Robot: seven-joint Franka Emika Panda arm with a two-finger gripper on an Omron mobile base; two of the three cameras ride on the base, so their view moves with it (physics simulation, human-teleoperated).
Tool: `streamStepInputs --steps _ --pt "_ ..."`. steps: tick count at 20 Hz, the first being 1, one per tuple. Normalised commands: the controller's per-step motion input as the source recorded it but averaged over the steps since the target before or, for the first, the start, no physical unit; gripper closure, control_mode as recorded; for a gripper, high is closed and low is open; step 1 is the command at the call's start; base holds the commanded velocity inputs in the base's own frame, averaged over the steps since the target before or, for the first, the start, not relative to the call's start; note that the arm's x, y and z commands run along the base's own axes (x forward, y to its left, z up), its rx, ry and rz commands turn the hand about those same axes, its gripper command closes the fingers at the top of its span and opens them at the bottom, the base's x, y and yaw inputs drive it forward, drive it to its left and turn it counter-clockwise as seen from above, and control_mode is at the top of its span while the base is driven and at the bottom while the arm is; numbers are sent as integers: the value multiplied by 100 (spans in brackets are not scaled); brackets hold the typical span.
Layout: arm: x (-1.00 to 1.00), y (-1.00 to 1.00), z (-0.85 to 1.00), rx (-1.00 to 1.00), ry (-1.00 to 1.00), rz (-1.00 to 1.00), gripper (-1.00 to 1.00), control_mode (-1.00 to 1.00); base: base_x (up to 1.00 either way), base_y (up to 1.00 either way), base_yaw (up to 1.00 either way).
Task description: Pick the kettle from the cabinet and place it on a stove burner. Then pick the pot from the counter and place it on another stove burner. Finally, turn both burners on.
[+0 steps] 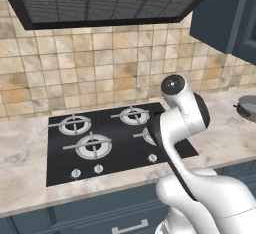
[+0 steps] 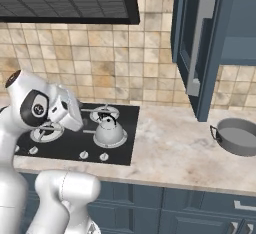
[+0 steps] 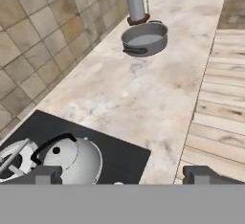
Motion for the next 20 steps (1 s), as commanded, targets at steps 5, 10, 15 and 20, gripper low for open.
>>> streamStepInputs --steps 5,10,15,20 --pt "-10 -13 0 29 0 19 -100 -100 0 0 0" --pt "-5 -6 0 29 0 17 -100 -100 0 0 0" --pt "-6 -4 0 27 0 16 -100 -100 0 0 0" --pt "-16 1 -1 15 0 6 -100 -100 0 0 0"
